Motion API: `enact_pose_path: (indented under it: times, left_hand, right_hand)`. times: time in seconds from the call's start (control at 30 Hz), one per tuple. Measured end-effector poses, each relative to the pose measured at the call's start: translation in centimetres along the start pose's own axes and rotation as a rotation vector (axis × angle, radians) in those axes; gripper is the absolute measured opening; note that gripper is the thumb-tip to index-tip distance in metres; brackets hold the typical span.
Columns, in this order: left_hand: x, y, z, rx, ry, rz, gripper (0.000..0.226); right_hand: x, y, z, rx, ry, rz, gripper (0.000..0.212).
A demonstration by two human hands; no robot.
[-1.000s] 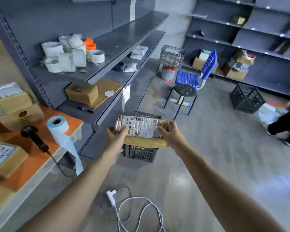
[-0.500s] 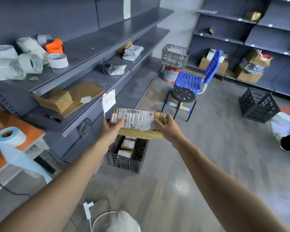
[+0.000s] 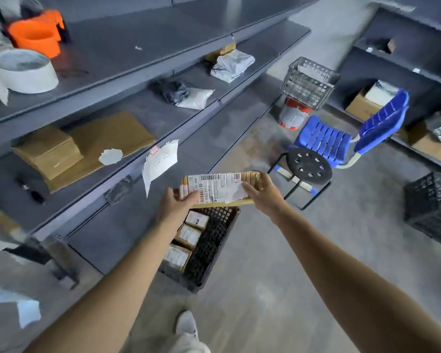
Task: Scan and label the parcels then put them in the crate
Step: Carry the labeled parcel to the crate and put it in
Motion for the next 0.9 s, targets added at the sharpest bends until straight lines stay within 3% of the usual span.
enact_pose_path:
  times: [0.13,0.27,0.4,0.5,0.67,0.8,0.9]
  left_hand:
    - [3.9,-1.0,-0.8,0.009,0.077,0.068,0.043]
    - [7.3,-2.3,-4.6,-0.018,0.140,0.176,0.067]
    - [8.8,-4.8,-9.1,0.022,0.225,0.261,0.057]
    - [9.2,-7.8,-13.3,0.053,0.341,0.320,0.046]
    - [9.5,-13.9,-23.1,0.072,0.501,0.471,0.049]
    - [10.4,-18.0,-31.3,0.061,0.616,0.472,0.057]
    - [11.2,-20.6,-37.3,0.120,0.713,0.417,0.063]
  right_hand:
    - [6.6,-2.1,-1.0,-0.128,0.014,-0.105,0.041]
    - [12.3,-5.4,-0.6,-0.243,0.060,-0.254,0.038]
    - [17.9,-9.8,2.0,-0.304,0.048,-0.424,0.043]
    - [21.8,-13.1,5.6,-0.376,0.060,-0.538,0.044]
    - [26.7,-18.2,13.4,-0.533,0.129,-0.704,0.038]
    - [29.4,-23.0,20.5,-0.667,0.108,-0.822,0.034]
    - [31.3,-27.5,26.2,-0.721,0.090,-0.902,0.044]
Point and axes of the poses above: each hand's wrist, its own x-axis towards the middle knuckle, its own y-axis out of the back of the hand, z = x × y, the point moved 3 cm from there along x, towards the middle knuckle, and after that the axes turned 7 degrees about -y, right-handed, at the moved point
